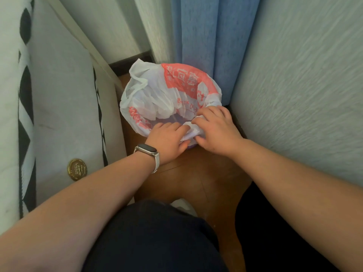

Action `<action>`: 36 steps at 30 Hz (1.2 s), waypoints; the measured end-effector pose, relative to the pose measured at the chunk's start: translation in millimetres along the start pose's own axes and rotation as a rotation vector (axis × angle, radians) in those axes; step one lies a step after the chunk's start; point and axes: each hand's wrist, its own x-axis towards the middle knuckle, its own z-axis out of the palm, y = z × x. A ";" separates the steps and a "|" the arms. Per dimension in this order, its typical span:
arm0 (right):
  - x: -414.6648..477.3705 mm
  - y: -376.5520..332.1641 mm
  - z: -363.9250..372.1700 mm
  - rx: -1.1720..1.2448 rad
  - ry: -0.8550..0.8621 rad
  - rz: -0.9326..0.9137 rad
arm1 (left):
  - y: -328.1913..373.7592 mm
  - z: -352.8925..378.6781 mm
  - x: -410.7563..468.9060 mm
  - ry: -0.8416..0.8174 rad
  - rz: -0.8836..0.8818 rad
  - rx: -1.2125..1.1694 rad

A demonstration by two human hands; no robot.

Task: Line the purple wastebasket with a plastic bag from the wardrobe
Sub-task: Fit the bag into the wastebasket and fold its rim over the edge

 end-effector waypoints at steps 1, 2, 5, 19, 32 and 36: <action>0.7 0.8 -1.5 0.009 -0.008 0.002 | 0.3 -0.1 -0.4 -0.005 0.010 0.009; 1.1 2.0 -2.8 0.015 -0.024 0.012 | 0.4 -0.4 -0.6 -0.008 0.023 0.021; 0.9 6.5 -6.8 0.049 -0.068 0.060 | 0.3 -5.7 -0.8 -0.004 0.009 0.037; 29.8 -2.7 -39.7 0.341 0.216 0.118 | -7.0 -84.5 8.2 0.165 -0.137 -0.145; 76.4 -30.4 -114.6 0.429 0.401 0.079 | -3.9 -146.1 19.8 0.556 -0.203 -0.240; 83.2 -31.0 -128.6 0.412 0.498 -0.022 | -15.9 -164.0 19.5 0.646 -0.168 -0.275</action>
